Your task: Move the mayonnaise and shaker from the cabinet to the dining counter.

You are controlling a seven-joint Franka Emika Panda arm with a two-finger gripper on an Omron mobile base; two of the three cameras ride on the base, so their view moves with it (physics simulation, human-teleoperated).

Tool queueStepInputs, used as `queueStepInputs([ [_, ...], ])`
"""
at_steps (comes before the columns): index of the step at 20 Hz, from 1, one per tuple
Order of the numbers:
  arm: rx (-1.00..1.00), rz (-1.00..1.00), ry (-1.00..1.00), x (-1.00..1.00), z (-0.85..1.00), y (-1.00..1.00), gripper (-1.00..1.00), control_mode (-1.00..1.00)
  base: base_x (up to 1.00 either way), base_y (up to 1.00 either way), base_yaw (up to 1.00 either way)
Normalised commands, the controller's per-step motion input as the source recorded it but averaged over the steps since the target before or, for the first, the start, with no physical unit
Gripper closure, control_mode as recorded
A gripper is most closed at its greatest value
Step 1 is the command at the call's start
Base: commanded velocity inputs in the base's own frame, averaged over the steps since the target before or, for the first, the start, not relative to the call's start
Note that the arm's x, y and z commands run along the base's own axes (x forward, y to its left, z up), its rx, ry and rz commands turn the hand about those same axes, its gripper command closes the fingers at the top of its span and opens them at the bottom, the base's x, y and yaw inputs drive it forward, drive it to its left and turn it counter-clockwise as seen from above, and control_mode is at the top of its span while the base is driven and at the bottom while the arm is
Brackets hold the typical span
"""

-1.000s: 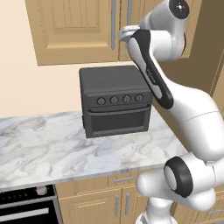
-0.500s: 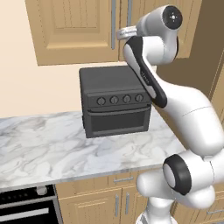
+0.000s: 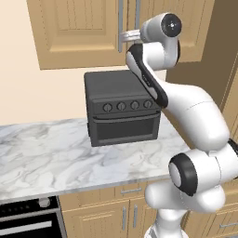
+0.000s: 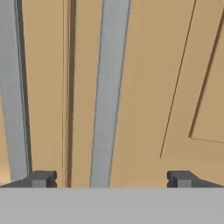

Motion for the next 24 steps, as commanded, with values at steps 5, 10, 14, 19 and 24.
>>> queueStepInputs([
  [5,0.04,-0.07,0.00,0.51,0.01,0.00,-1.00,-1.00,0.00,0.00,0.00],
  [10,0.07,-0.04,0.00,0.46,0.01,0.00,-1.00,-1.00,0.00,0.00,0.00],
  [14,0.09,-0.03,0.00,0.46,0.00,0.00,-1.00,-1.00,0.00,0.00,0.00],
  [19,0.07,0.00,0.00,0.34,-0.03,-0.15,1.00,-1.00,0.00,0.00,0.00],
  [24,0.05,0.00,-0.04,0.06,-0.03,-0.37,1.00,-1.00,0.00,0.00,0.00],
])
